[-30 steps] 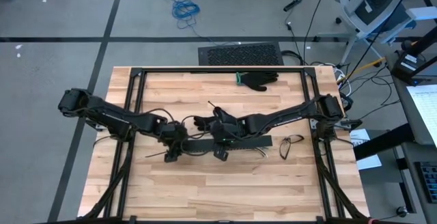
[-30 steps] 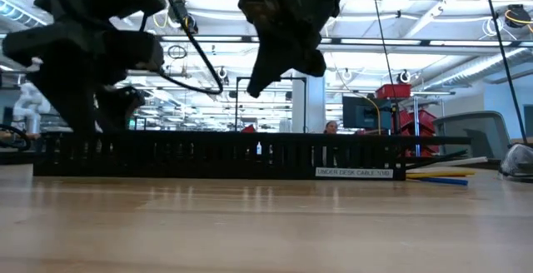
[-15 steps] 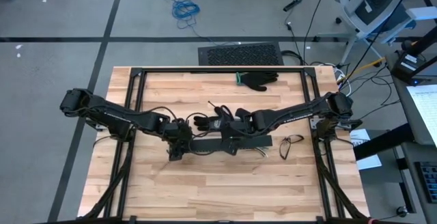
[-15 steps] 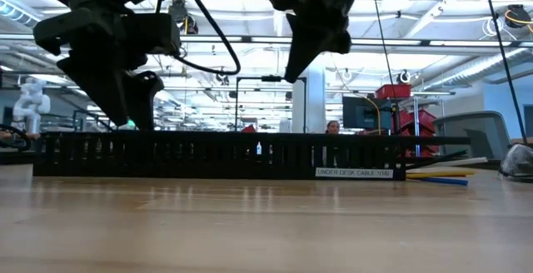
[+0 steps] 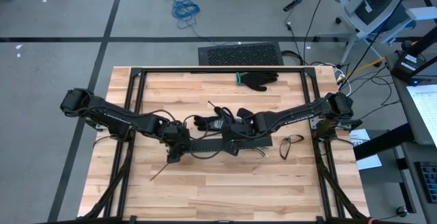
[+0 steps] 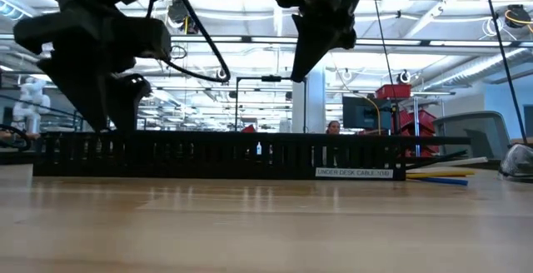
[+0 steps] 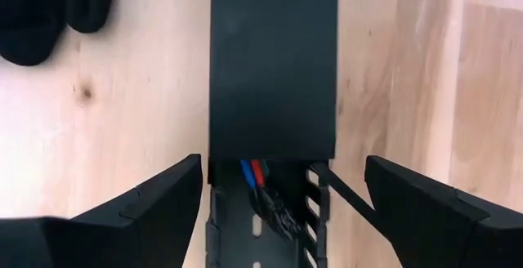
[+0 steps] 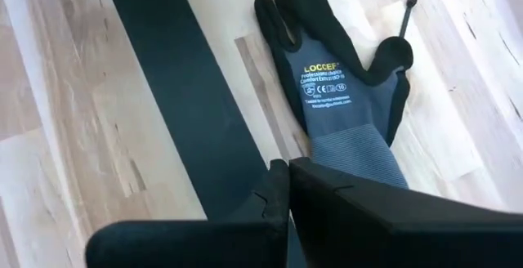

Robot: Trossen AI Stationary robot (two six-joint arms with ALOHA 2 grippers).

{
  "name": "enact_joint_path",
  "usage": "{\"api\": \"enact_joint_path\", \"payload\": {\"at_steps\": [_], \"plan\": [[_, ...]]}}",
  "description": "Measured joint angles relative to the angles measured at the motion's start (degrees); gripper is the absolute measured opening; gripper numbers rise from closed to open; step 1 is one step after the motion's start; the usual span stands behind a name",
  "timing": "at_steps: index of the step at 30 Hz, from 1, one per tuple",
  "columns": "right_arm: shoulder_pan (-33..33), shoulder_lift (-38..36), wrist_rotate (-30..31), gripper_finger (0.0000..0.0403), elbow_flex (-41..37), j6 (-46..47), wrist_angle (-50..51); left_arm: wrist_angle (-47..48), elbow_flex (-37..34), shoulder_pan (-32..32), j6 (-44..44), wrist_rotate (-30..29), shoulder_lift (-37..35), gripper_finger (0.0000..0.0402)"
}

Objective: Ziptie cables
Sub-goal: Close the black cable duct

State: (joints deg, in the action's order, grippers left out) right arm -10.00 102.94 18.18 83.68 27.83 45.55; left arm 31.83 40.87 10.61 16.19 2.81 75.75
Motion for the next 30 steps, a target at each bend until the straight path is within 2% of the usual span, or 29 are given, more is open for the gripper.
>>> {"api": "enact_joint_path", "payload": {"at_steps": [8,19,30], "plan": [[-0.2,0.0,1.5,0.0,0.0,0.5,-0.1,-2.8,-4.4,-0.1,0.0,0.8,2.3,0.0331],[-0.6,0.0,1.5,0.0,0.0,3.0,-0.6,-7.9,-4.6,-1.3,0.0,-1.1,2.3,0.033],[-1.2,0.0,1.8,0.0,0.0,5.9,-0.2,-6.8,-4.8,-1.3,-3.0,-2.2,2.3,0.0277]]}}
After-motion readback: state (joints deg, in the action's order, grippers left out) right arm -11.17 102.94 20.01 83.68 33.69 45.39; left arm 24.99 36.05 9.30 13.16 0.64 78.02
